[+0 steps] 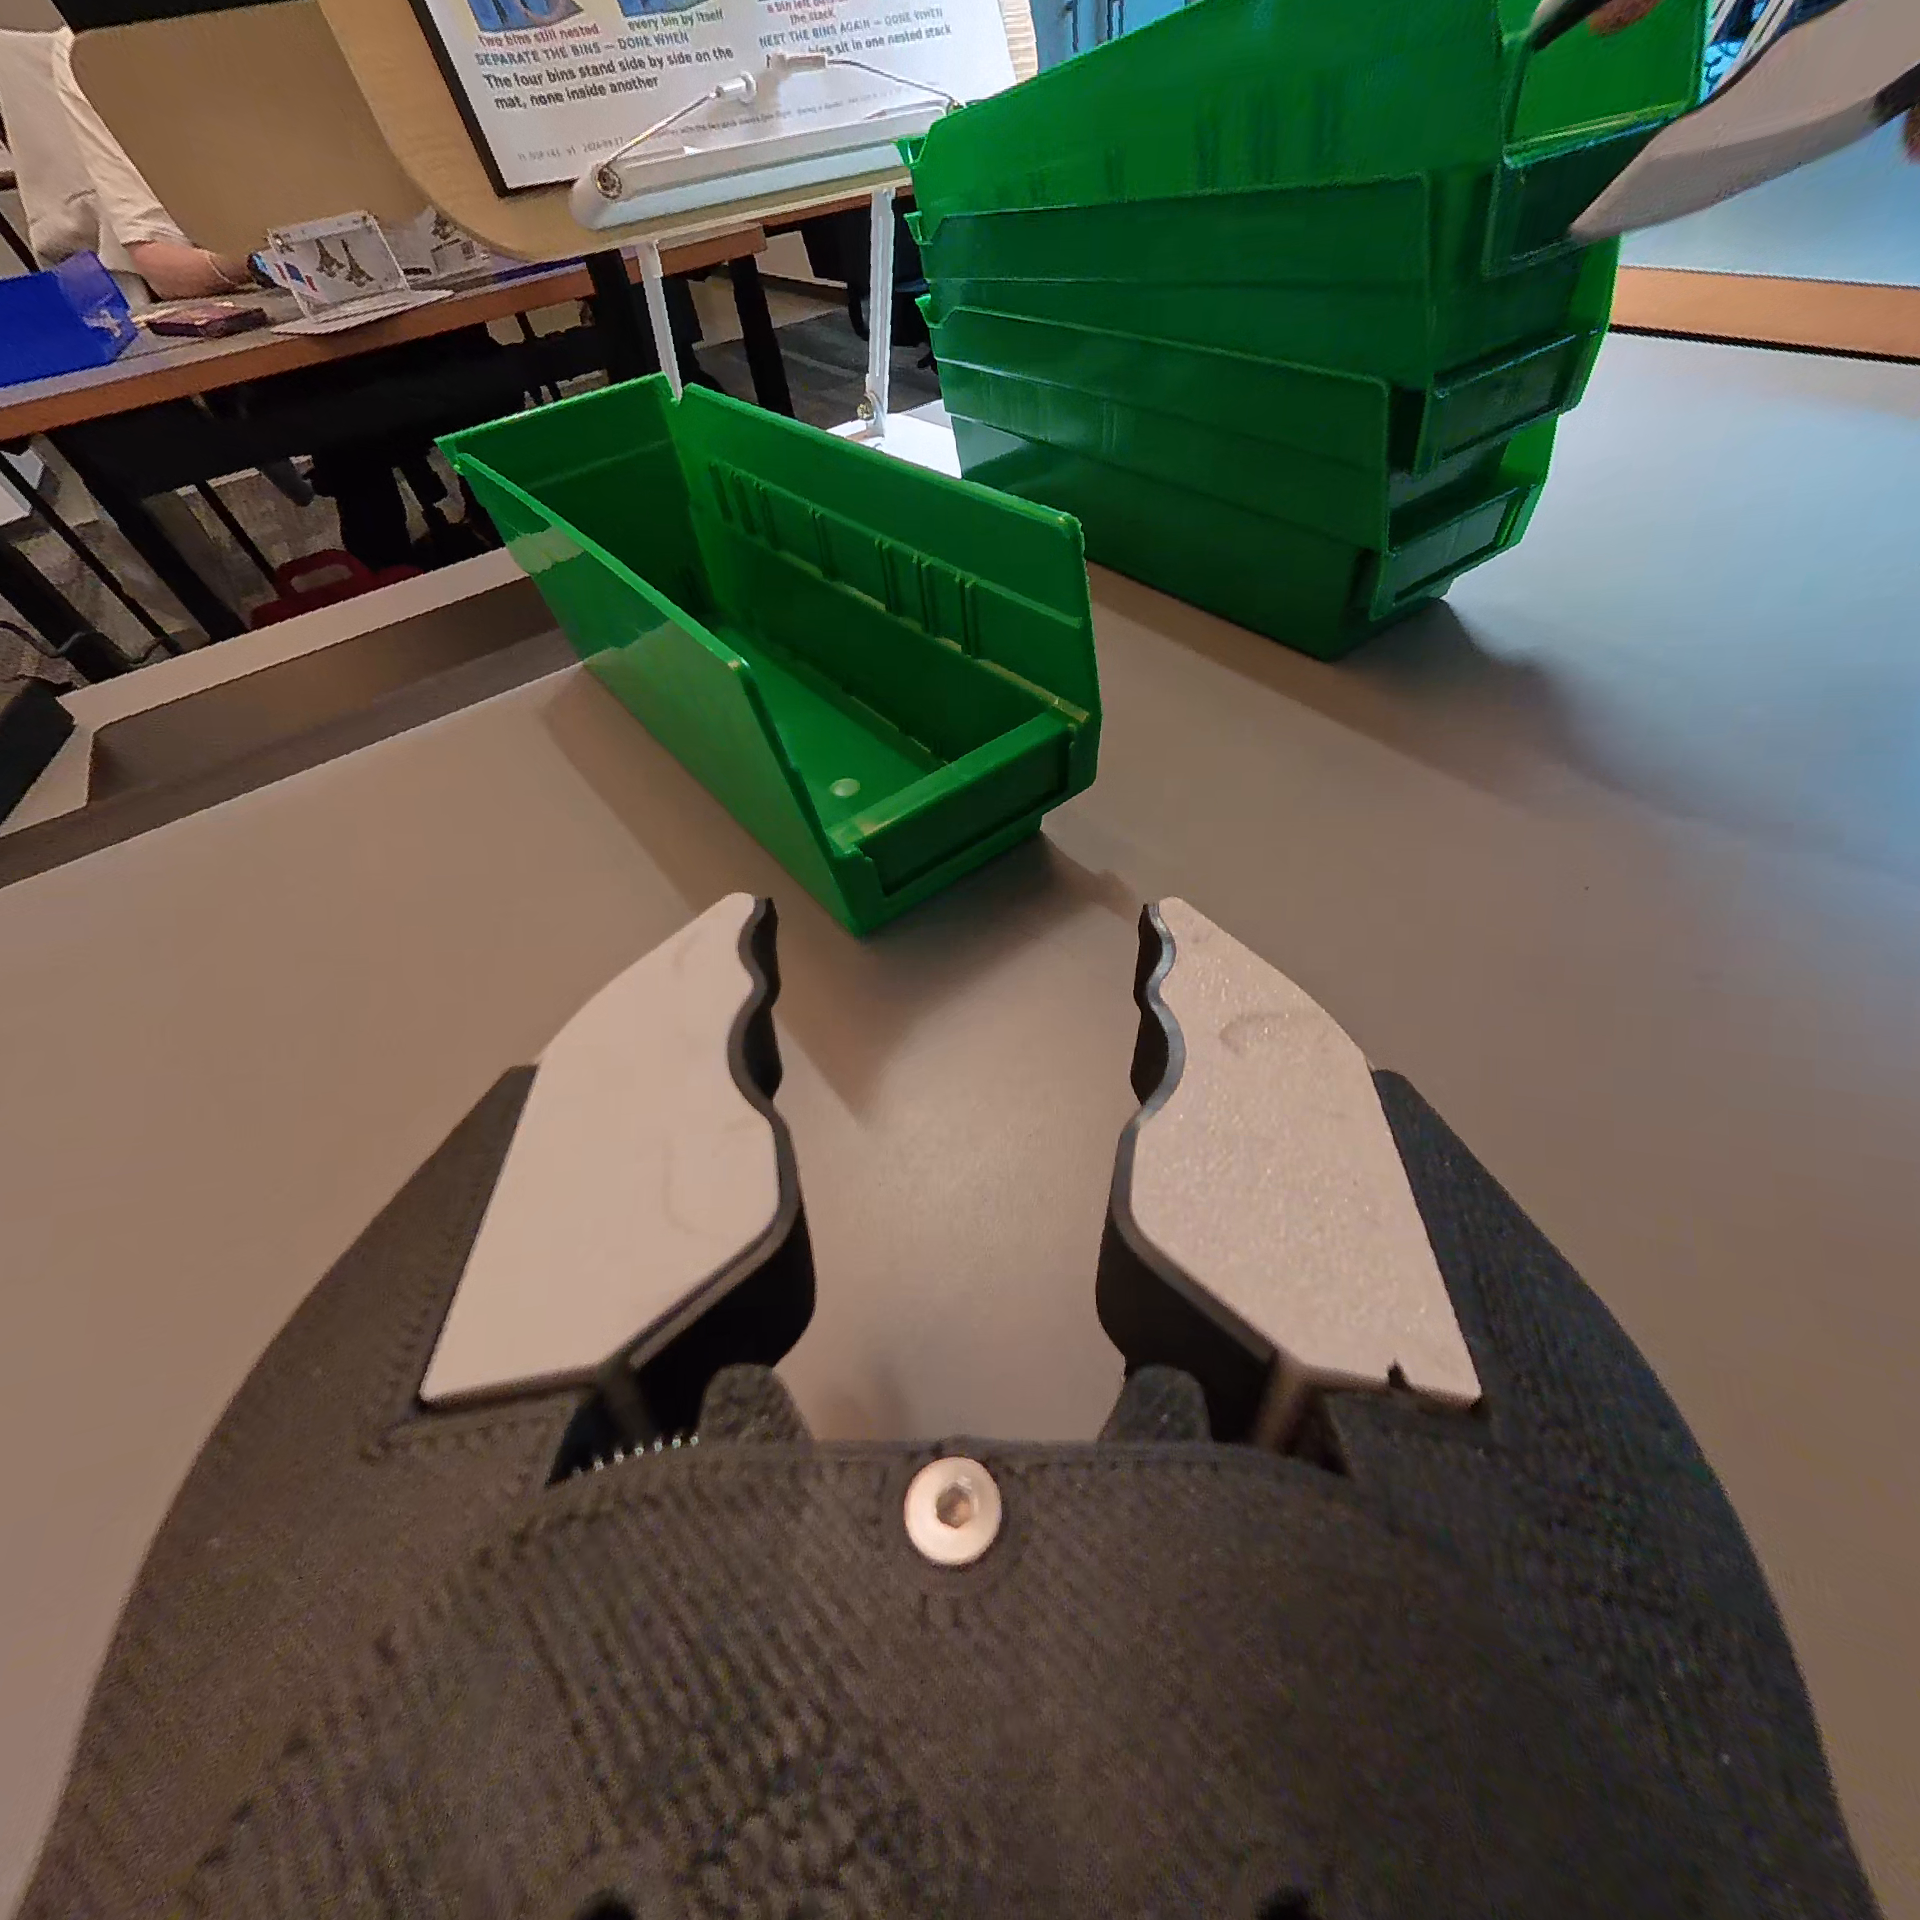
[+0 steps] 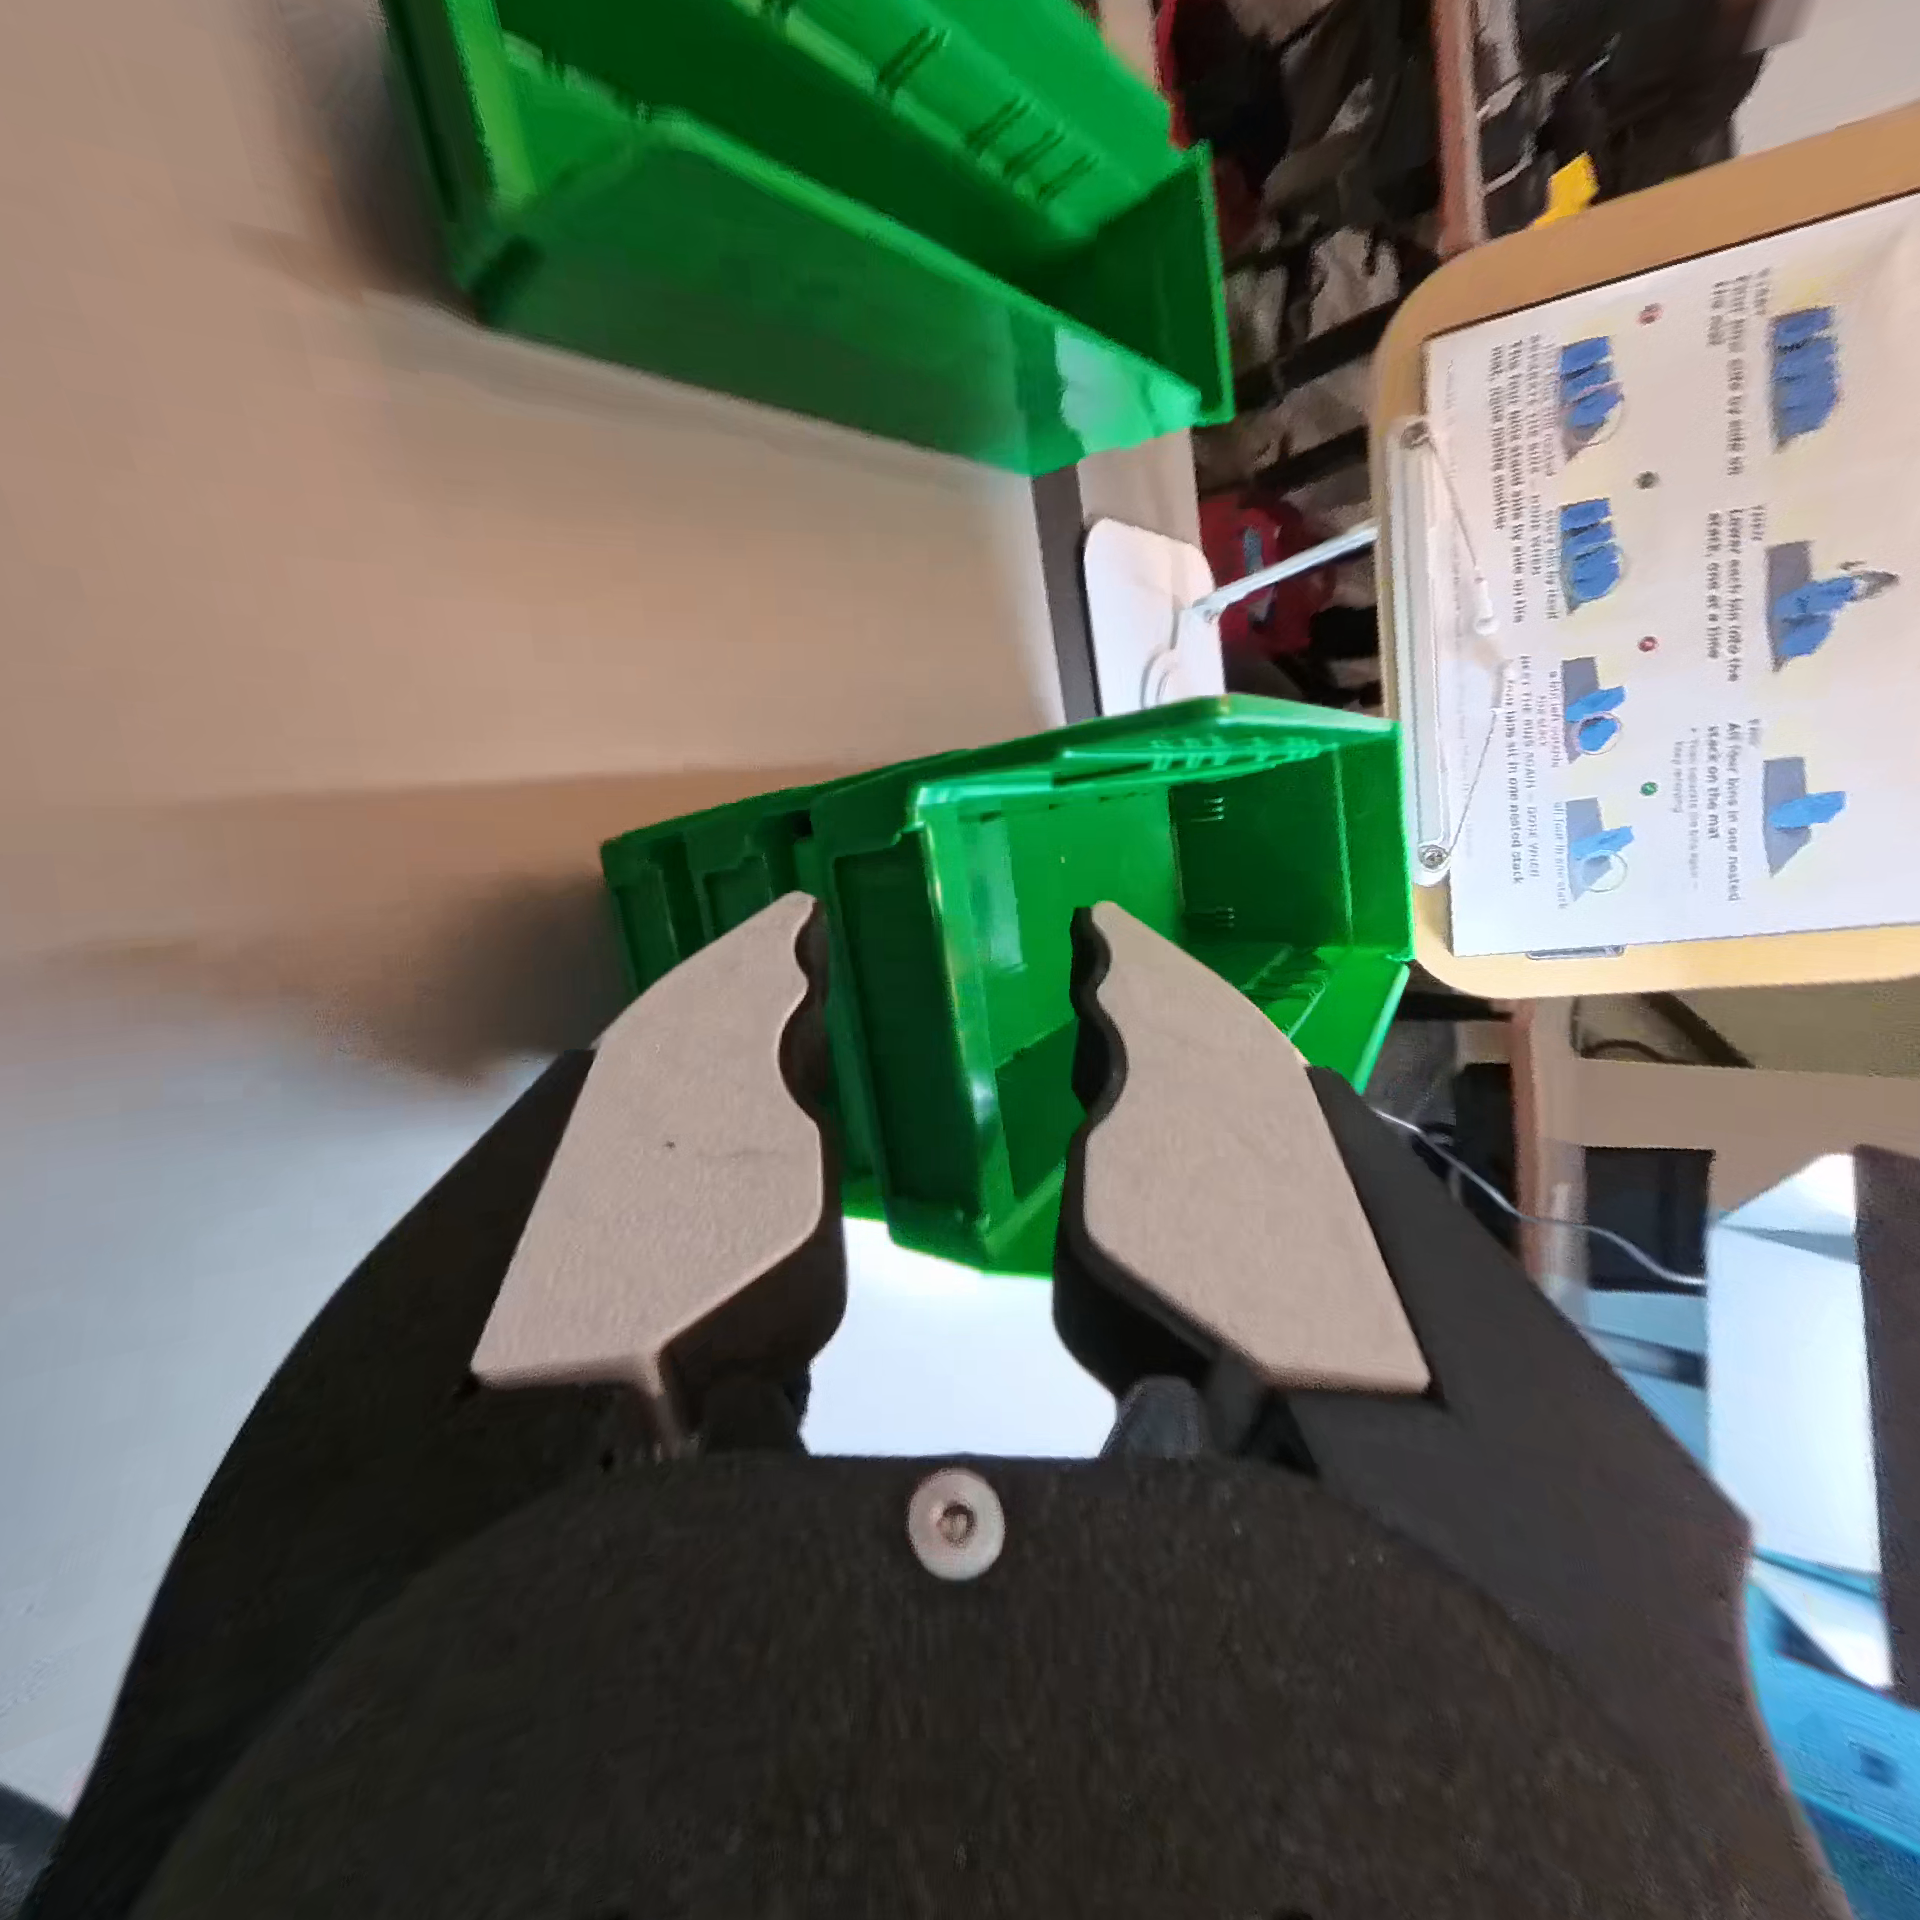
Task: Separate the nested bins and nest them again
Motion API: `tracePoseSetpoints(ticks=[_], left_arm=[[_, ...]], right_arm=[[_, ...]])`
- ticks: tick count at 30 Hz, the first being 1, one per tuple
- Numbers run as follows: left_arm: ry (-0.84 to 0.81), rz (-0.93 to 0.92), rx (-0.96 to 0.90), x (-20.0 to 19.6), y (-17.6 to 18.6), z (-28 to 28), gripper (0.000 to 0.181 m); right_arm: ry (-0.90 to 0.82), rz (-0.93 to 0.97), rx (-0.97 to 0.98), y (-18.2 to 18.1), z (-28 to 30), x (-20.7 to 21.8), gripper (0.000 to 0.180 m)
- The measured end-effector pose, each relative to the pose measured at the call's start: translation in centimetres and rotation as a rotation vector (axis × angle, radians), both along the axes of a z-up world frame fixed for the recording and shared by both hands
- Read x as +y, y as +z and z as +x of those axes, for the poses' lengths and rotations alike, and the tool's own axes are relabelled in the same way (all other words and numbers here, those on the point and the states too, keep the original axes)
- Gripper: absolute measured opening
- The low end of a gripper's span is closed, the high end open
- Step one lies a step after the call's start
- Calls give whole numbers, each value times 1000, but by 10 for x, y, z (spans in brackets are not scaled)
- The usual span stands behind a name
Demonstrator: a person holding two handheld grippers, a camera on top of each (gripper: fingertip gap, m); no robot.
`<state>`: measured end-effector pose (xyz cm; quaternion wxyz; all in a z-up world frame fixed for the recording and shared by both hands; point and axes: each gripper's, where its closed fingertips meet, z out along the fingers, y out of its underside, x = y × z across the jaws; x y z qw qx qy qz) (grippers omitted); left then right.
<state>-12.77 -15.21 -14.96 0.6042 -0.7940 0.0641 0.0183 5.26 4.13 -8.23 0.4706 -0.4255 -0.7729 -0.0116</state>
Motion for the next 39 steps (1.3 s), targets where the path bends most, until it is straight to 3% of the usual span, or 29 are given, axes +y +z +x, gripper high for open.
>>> tracePoseSetpoints(ticks=[6, 13, 21, 32, 39], left_arm=[[-5, 1, 4, 1, 1, 2, 66], [-53, -3, 7, 9, 8, 10, 64], [-219, -170, 281, 46, 9, 29, 58], [-337, -621, 728, 100, -46, 21, 56], [-331, -763, 808, 101, -70, 0, 43]], right_arm=[[-21, -268, 344, 21, 38, -17, 45], [-169, -491, 598, -13, 106, 0, 45], [-258, -577, 698, -36, 153, 7, 44], [-257, -623, 763, -46, 163, 4, 40], [-247, -631, 768, -50, 162, 3, 39]])
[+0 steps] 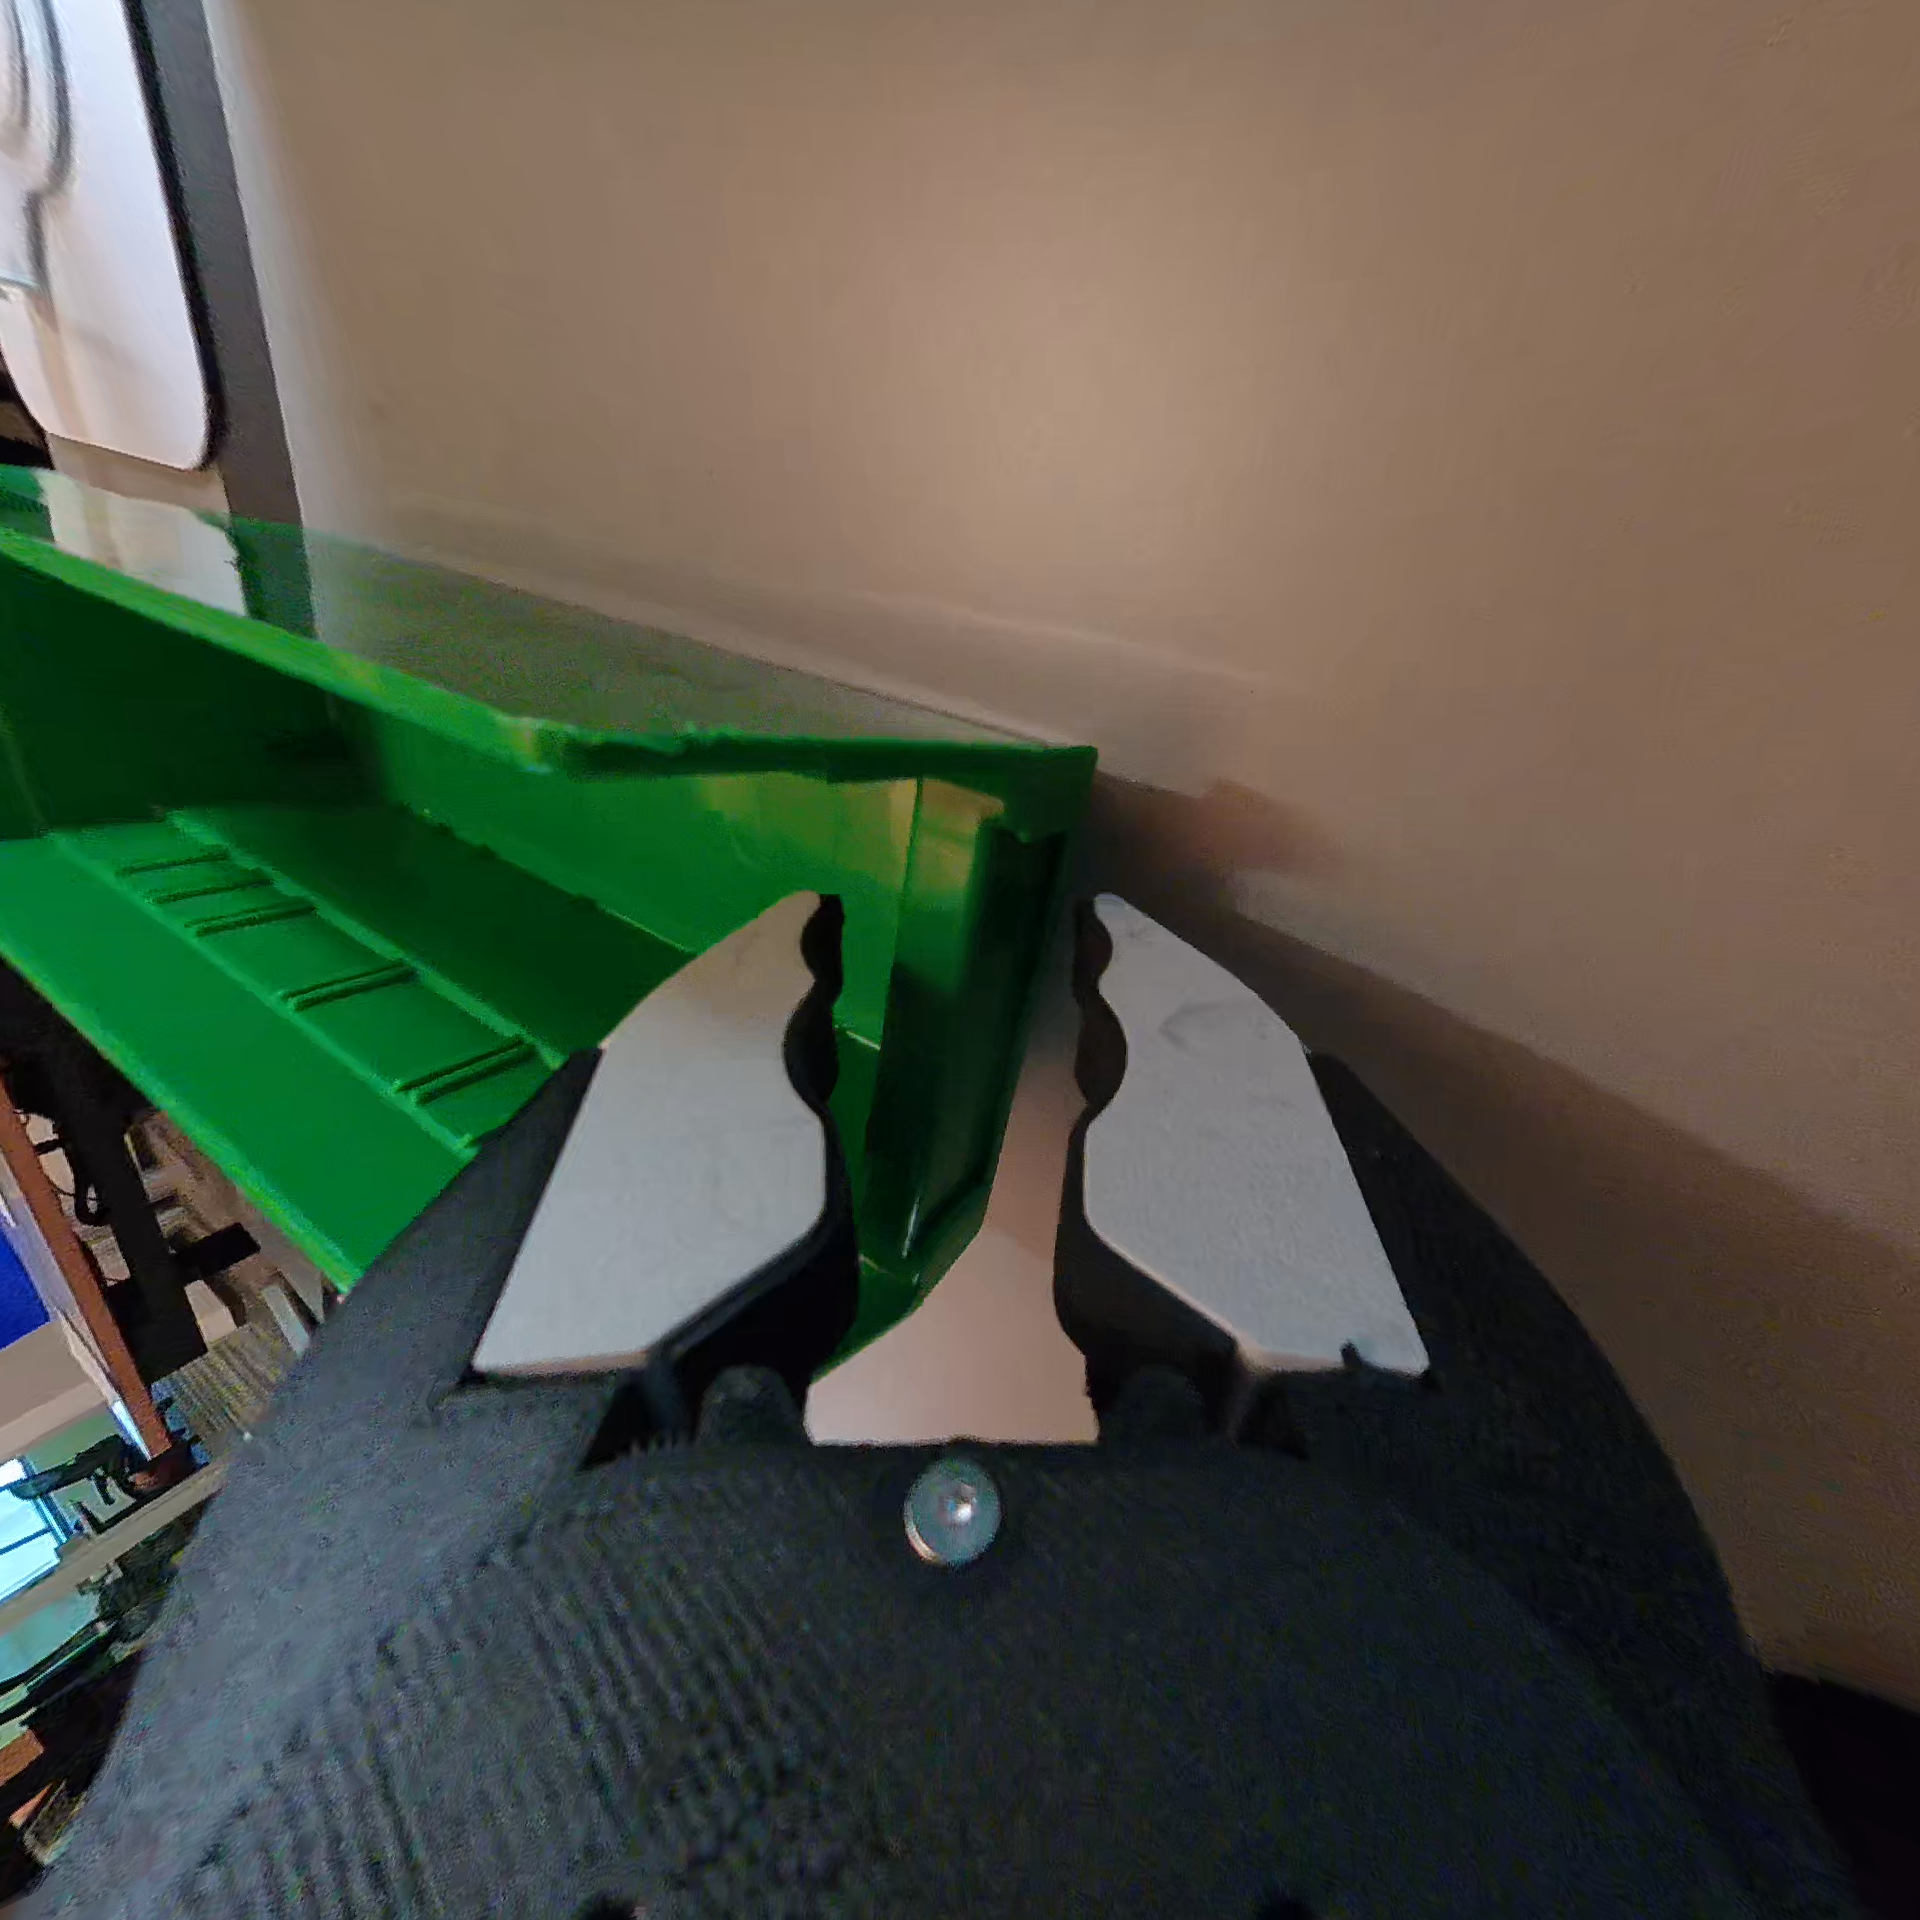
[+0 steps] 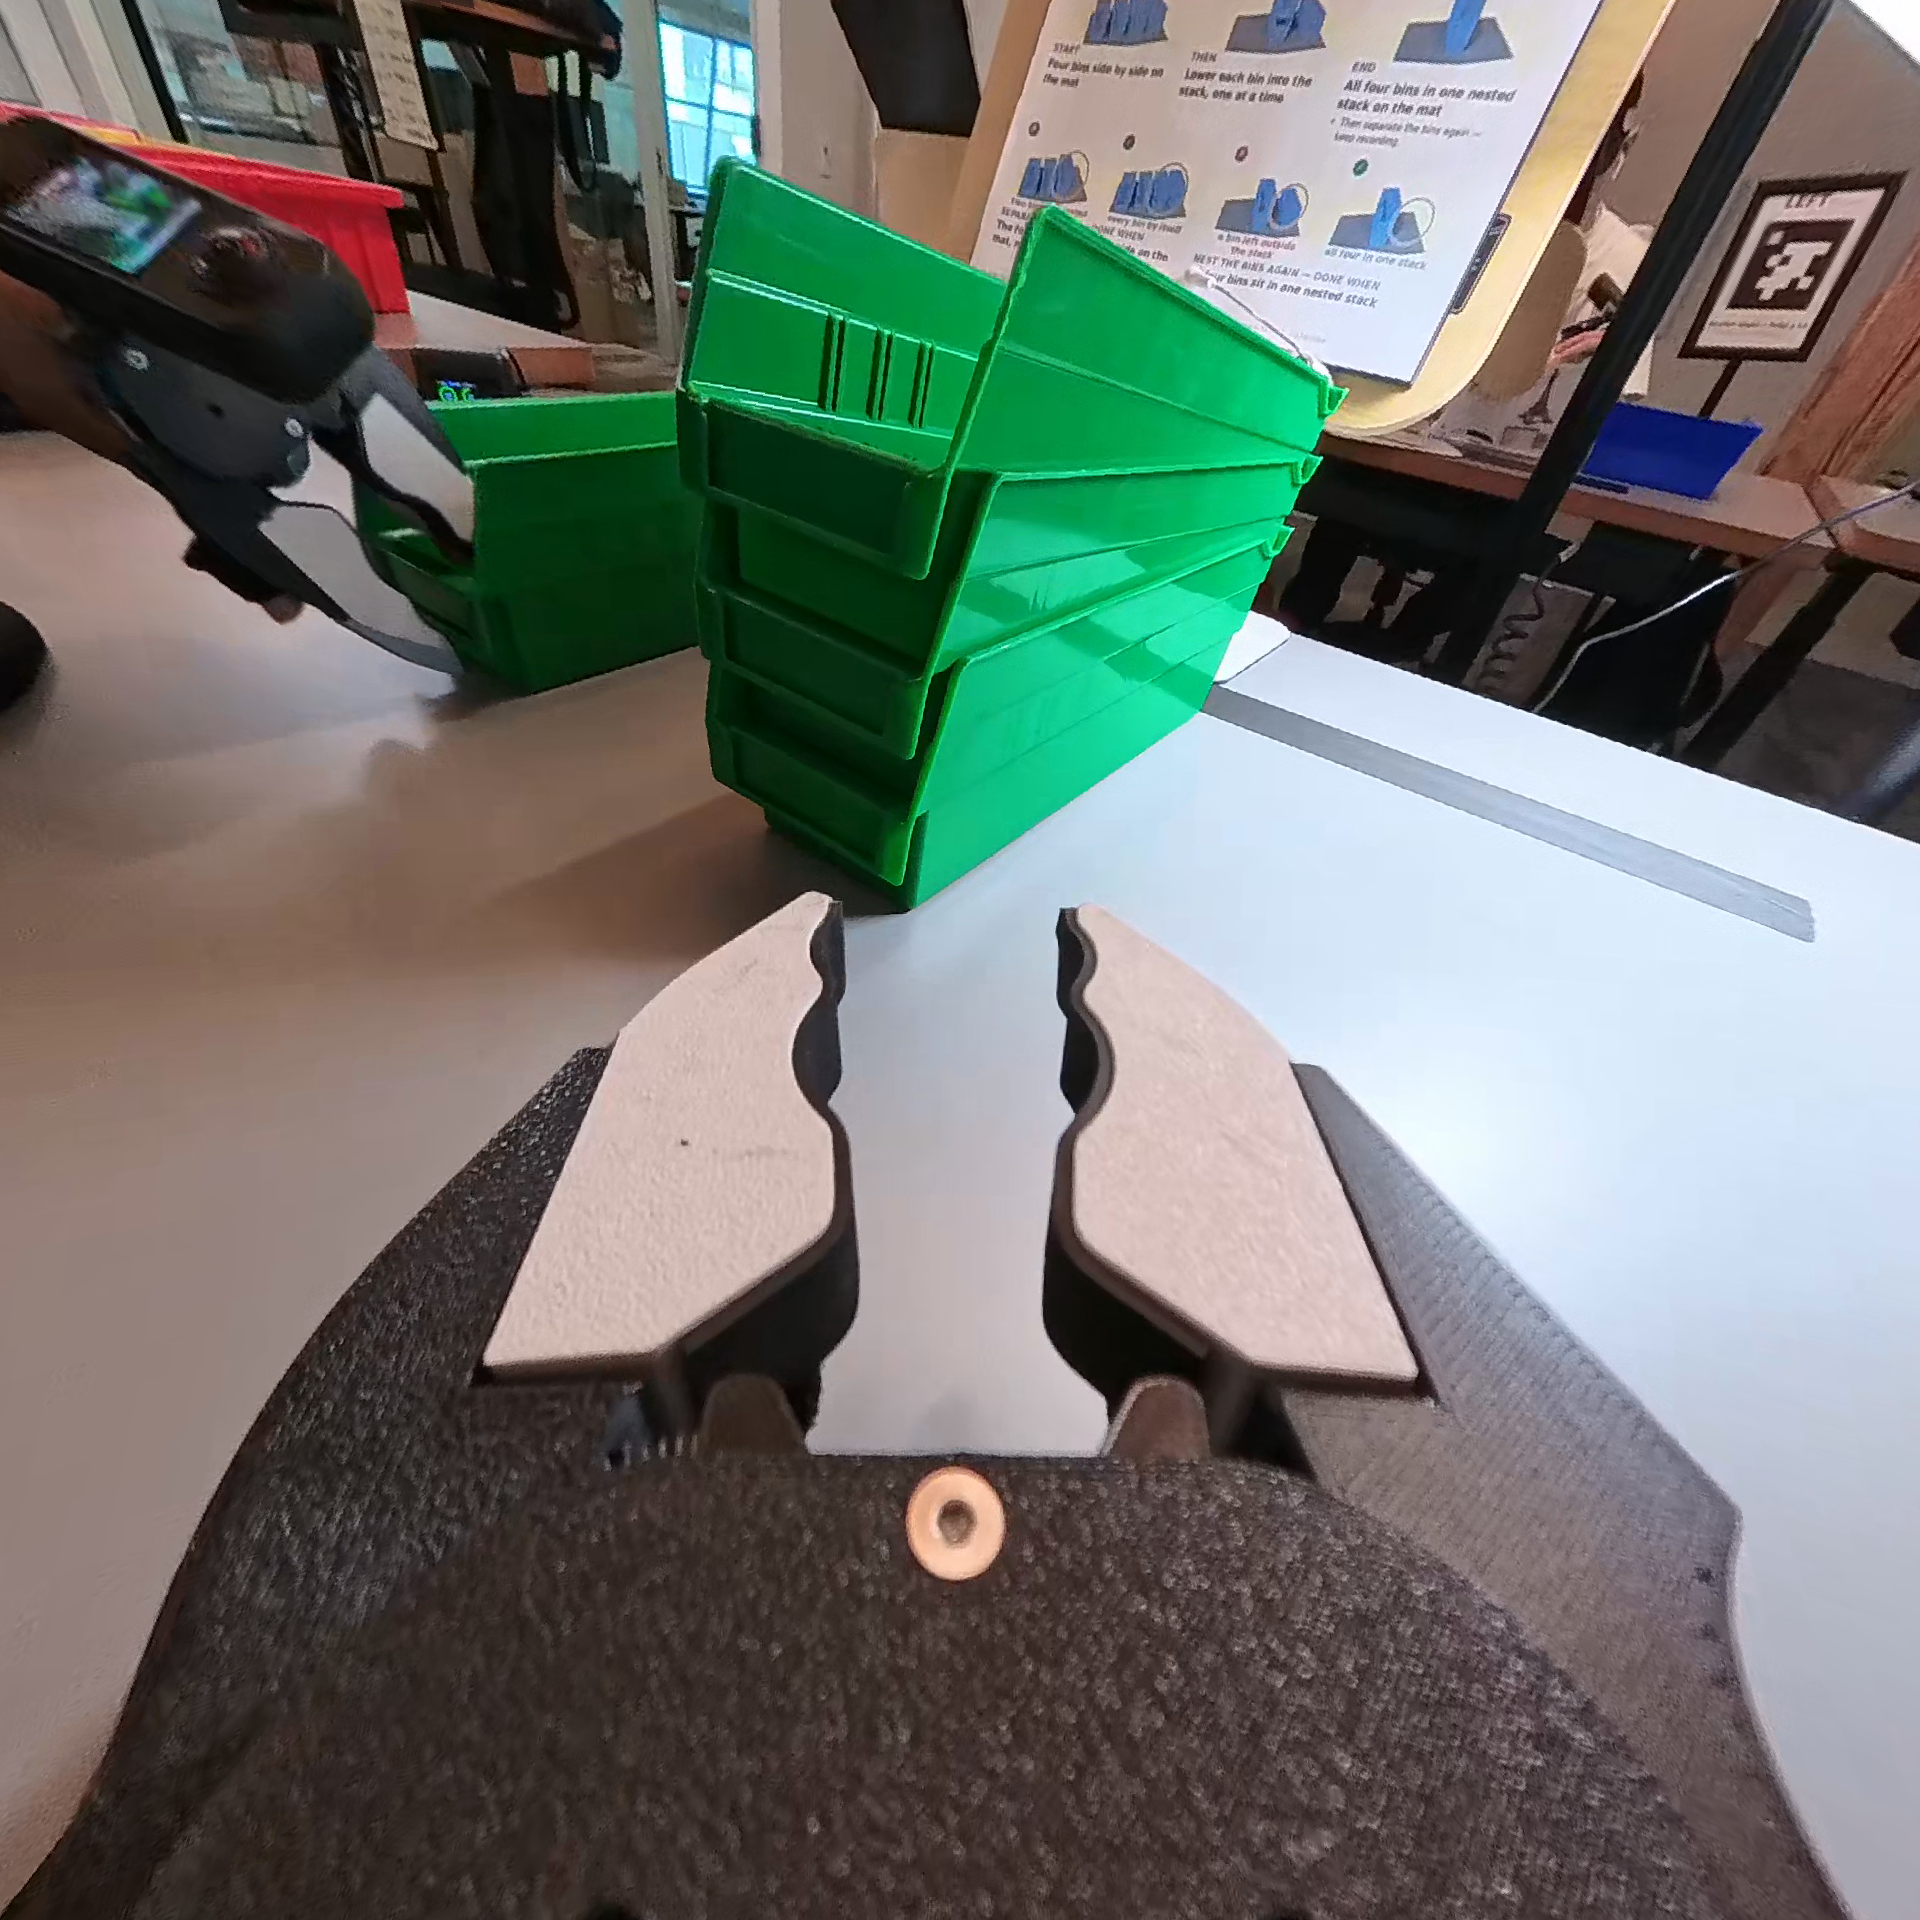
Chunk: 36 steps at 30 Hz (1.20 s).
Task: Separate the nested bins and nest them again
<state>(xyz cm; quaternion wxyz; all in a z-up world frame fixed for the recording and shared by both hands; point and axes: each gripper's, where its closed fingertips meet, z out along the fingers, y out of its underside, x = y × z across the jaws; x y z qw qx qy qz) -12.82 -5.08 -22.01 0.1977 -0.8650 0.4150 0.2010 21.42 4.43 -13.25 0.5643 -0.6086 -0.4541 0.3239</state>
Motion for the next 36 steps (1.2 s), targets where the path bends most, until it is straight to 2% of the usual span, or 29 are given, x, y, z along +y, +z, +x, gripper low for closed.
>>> tracePoseSetpoints(ticks=[3, 7, 11, 17, 25, 28, 31, 36], left_arm=[[-15, 17, -10, 2, -4, -2, 31], [-51, 72, 8, 6, 1, -3, 30], [-71, 132, -20, 9, 25, 9, 30], [-80, 200, -74, 13, 84, 33, 30], [-187, 339, -13, 44, 201, 93, 30], [-229, 345, -14, 58, 230, 127, 30], [-264, 323, -22, 73, 238, 159, 30], [-298, 272, -23, 100, 220, 197, 30]], right_arm=[[-3, -2, 13, 2, 2, 1, 39], [-19, -4, 8, 0, 2, 3, 43], [-32, -6, 8, -1, 3, 5, 47], [-29, -2, -3, -3, 2, 4, 48], [-29, 6, -16, -6, 1, 4, 48], [-32, 12, -17, -6, 1, 3, 48], [-32, 18, -18, -6, 1, 3, 48], [-31, 22, -22, -6, 0, 3, 47]])
